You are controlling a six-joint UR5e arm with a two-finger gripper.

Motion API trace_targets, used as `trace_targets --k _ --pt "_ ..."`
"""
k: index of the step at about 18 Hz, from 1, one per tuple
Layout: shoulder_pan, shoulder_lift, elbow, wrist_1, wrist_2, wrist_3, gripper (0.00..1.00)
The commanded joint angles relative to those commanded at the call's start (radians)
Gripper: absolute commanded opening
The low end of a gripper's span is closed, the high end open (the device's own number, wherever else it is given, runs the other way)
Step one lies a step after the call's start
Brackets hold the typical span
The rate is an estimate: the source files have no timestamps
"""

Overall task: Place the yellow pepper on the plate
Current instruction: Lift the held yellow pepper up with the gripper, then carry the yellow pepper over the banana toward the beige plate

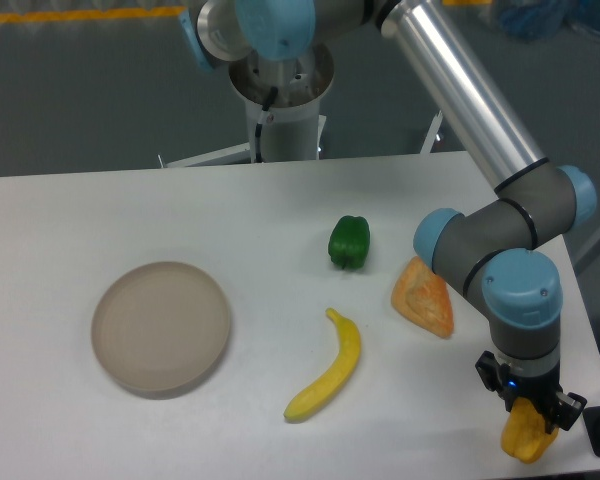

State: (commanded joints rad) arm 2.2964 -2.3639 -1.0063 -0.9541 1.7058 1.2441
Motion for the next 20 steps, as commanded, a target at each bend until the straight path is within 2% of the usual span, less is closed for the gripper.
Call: trace_targets --k 9,11,12,14,17,20 --pt "0.0 0.012 -0.008 0.003 0.0 -0.005 0.4" --pt "0.0 0.037 -0.02 0.002 0.0 -0.024 0.4" --pt "-0.002 0.049 -0.021 -0.002 -0.006 -0.078 0.4" --pt "-0.006 0.099 -0.053 -0.011 -0.012 -0.133 0.4" --pt "-0.008 0.205 -0.113 -0.109 -0.089 -0.198 0.4" --pt "-0.032 0.268 -0.159 -0.179 -0.109 -0.253 0.4"
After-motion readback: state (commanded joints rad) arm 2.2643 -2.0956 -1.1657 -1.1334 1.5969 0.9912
